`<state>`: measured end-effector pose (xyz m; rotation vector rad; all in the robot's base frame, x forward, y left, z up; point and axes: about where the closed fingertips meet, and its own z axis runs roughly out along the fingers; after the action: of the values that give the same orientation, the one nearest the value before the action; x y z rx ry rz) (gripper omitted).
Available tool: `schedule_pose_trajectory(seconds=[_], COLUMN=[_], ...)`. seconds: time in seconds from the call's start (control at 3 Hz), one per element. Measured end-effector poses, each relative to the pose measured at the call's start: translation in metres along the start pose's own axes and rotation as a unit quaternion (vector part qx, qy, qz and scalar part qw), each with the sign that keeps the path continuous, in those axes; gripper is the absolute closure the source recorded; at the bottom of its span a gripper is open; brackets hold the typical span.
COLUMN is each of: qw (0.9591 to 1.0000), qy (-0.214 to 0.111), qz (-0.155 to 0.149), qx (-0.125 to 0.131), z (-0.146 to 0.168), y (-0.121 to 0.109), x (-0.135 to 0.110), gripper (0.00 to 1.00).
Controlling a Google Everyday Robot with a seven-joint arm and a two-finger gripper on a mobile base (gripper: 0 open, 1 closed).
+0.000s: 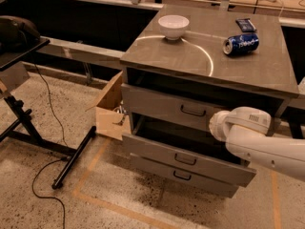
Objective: Close top drawer
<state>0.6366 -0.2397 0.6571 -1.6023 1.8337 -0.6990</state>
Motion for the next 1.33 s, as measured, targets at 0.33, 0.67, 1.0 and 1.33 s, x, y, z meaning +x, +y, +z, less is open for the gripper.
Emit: schedule_pose_trajectory(seconds=[0.33, 0.67, 1.0, 1.33], qw=[0.9992, 0.9974, 0.9967, 0.9969], qy=[0.019, 0.035, 0.029, 0.029], qz=[0.023, 0.028, 0.031, 0.031], qx=[-0.028, -0.056, -0.069, -0.067], z=[-0.023, -0.042, -0.044, -0.046], y=[0.028, 0.044, 0.048, 0.046], x=[0.011, 0.020, 0.017, 0.017], gripper=[1.00, 1.00, 0.84, 0.51])
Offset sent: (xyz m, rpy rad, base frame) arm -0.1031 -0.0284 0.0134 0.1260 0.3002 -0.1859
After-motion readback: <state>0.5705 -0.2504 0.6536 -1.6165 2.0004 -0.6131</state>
